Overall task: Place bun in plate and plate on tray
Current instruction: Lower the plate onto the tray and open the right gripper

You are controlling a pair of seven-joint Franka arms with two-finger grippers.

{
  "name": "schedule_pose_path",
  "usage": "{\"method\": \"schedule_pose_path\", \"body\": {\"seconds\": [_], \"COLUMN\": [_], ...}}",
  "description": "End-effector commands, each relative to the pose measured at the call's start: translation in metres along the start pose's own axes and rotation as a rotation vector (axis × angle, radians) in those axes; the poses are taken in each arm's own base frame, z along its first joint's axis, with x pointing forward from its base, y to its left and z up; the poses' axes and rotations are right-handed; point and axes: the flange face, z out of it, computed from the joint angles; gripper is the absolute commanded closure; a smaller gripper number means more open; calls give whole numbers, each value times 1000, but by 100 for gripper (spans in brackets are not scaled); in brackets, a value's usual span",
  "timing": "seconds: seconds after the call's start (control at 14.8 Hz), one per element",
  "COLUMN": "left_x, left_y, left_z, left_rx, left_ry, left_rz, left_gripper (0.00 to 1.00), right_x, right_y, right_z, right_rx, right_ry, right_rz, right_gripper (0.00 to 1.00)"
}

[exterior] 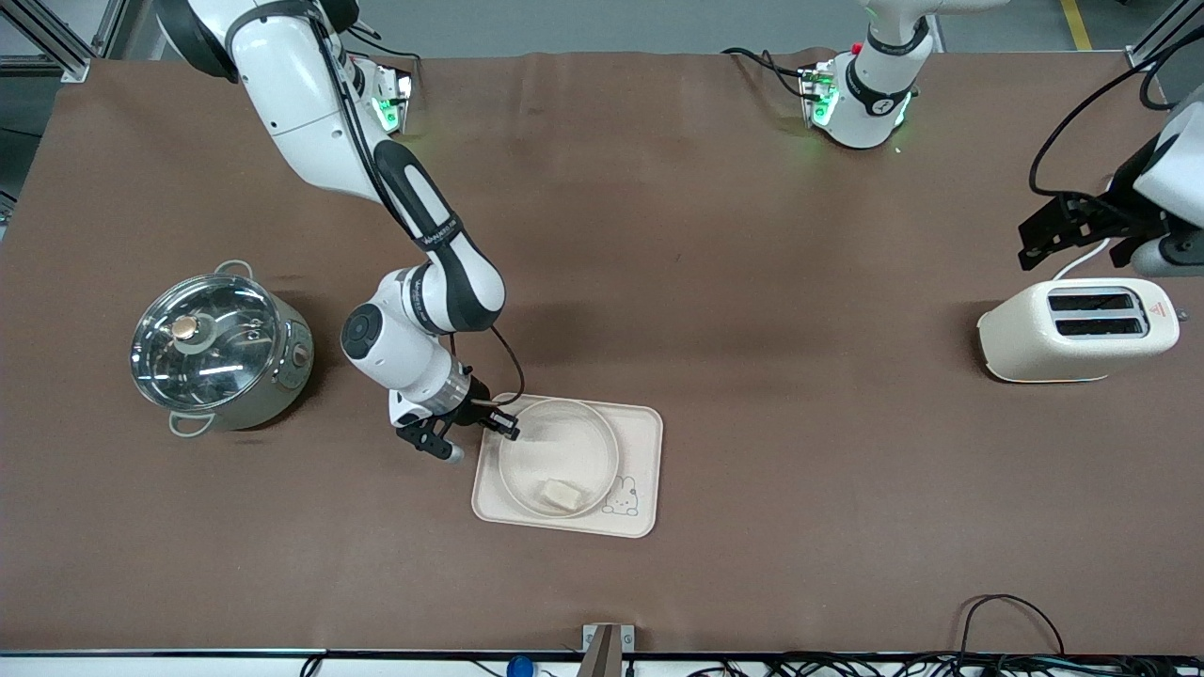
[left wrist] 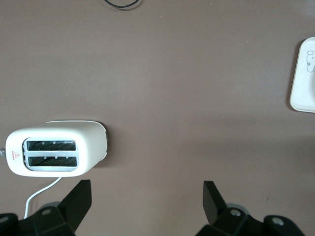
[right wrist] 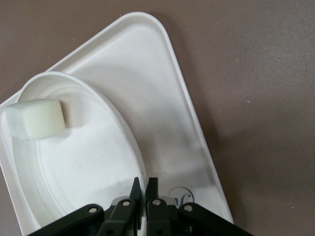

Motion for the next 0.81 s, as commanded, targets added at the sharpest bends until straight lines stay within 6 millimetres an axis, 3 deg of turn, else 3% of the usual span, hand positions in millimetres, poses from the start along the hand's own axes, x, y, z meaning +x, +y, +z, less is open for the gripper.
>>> {"method": "schedule_pose_path", "body": {"seconds": [0.0,0.07,0.14,0.27,0.41,0.47,0.61,0.75], "left_x": [-11,-10,-10,-4,-2,-3,-3,-5], "left_y": [-3,0,2,-1,-2,-2,-1,1], "left_z": [15,15,13,7,7,7,3,4], "left_rx": [-54,-56,-58,-52,-49,-49,-48,-45], "left_ry": [11,9,12,28,28,26,28,5], "left_rz": [9,12,12,13,14,13,13,14], "left_gripper": [0,0,0,0,0,0,0,0], "right_x": [4,3,4,2,2,0,2,4], "right_y": [-4,-4,-4,-4,-4,-3,-3,-15], "right_z": [1,1,1,1,1,1,-6,-36], "right_rx": [23,23,23,27,28,24,22,25], "right_ry": [-9,-12,-11,-18,-27,-39,-63,-128], "right_rz": [-1,1,1,10,20,20,24,6], "right_gripper": [99,86,64,33,8,0,0,0]}}
